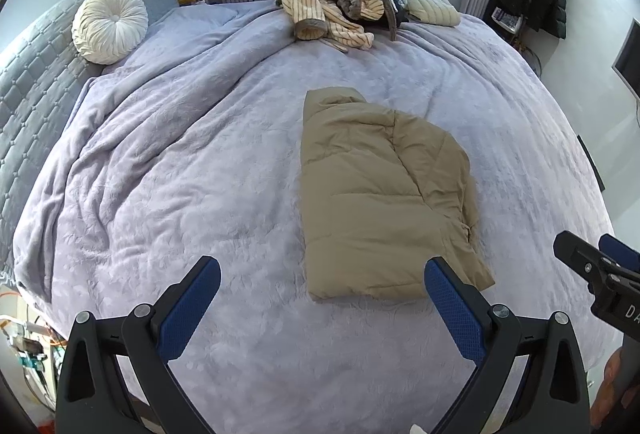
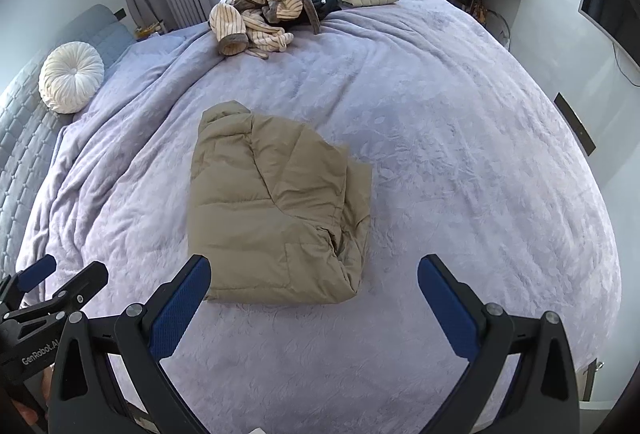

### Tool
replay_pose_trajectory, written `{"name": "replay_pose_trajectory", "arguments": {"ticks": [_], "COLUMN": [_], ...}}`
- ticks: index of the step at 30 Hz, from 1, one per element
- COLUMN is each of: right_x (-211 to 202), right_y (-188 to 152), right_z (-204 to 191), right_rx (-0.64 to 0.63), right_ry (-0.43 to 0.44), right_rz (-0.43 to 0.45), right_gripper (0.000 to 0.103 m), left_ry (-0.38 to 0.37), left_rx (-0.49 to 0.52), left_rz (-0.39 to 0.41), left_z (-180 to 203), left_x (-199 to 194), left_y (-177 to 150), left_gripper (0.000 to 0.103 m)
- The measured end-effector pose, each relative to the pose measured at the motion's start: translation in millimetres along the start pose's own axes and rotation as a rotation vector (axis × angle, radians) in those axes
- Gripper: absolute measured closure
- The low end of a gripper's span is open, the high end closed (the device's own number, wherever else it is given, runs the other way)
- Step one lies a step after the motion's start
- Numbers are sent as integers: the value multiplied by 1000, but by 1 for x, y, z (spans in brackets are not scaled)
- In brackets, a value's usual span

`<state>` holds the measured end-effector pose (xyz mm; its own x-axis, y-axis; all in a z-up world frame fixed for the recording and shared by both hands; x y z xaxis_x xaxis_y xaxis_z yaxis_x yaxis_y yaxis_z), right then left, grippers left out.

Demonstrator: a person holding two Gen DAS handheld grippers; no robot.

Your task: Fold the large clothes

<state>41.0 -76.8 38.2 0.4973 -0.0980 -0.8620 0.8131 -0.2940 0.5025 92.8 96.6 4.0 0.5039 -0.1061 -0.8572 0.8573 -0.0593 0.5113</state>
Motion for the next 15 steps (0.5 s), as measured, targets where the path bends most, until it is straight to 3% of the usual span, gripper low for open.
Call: {"name": "replay_pose_trajectory", "arguments": {"ticks": [15], "right_x": [0], "right_y": [1], "right_z": [1], "right_rx": [-1], "right_ry": [1], "right_rz": [0], "right_gripper": [0], "left_ry": [3], "left_rx": [-25], "left_rz": [-14], "left_z": [-7], "left_x": [2], "left_y": [0], "left_gripper": [1]}}
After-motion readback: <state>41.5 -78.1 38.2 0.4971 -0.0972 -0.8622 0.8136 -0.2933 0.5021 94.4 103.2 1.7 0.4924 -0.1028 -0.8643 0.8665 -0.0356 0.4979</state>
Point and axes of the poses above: each gripper's, at about its wrist camera, not at the fingertips, and x roughly the way its jaws point, z to its right, y to its top, the point moved 7 cm from there along x, roughly the way its jaws point, and after that the axes turned 4 degrees about -x, right-handed, at the moved point
